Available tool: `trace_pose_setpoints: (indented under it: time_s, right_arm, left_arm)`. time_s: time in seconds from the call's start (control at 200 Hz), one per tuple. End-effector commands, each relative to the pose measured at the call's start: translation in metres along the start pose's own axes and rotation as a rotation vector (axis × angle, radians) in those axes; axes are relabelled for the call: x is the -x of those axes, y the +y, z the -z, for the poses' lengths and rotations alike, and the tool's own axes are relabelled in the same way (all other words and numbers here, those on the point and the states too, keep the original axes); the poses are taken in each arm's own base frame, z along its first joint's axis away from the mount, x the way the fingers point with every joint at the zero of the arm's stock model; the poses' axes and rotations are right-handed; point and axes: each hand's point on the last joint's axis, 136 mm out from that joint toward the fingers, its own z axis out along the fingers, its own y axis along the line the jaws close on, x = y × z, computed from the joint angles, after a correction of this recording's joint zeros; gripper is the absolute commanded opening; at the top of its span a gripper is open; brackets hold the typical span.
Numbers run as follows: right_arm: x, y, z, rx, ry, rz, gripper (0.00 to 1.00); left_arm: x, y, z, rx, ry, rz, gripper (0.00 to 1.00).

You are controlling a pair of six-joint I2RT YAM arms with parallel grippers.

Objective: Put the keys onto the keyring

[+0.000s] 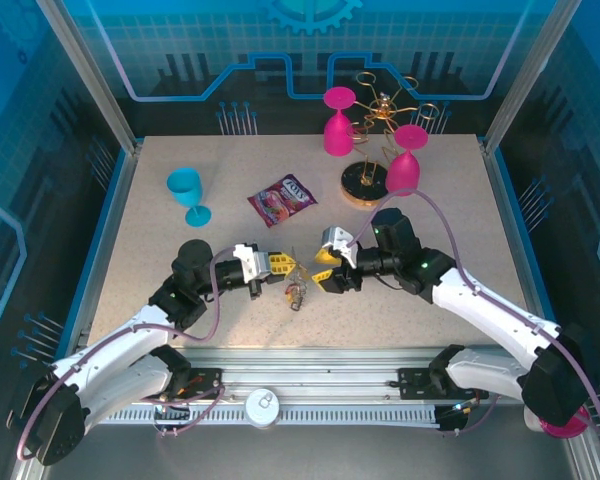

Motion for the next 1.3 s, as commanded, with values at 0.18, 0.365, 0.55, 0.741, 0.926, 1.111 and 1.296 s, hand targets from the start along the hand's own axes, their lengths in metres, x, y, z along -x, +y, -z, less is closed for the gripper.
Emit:
trace_pose_setpoints:
  time_s: [0.18,0.365,0.55,0.741,0.926,1.111,1.296]
  right_arm:
    - [0.014,0.009,-0.018,0.033,-0.044,0.055,0.44]
    - [0.016,0.008,-0.026,0.030,-0.060,0.059,0.44]
    - [0.017,0.003,-0.031,-0.008,-0.069,0.075,0.32]
    - [0.019,0.001,-0.030,-0.020,-0.075,0.085,0.17]
    - [0.016,-0.003,-0.025,-0.060,-0.048,0.104,0.05]
    - [0.024,0.000,-0.021,-0.047,-0.017,0.132,0.00]
    - [0.033,-0.003,-0.013,-0.076,0.017,0.181,0.00]
  left_arm:
    - [0.009,-0.001,0.003,-0.006,-0.051,-0.018,0.00]
    - [0.008,-0.002,0.003,-0.008,-0.050,-0.013,0.00]
    - [0.007,-0.001,0.003,-0.006,-0.051,-0.008,0.00]
    - [0.007,0.000,0.003,-0.001,-0.050,-0.007,0.00]
    - [0.006,0.001,0.003,0.008,-0.045,-0.005,0.00]
    - [0.002,0.002,0.001,0.004,-0.024,0.001,0.00]
    - [-0.004,0.004,0.001,0.019,0.012,0.004,0.00]
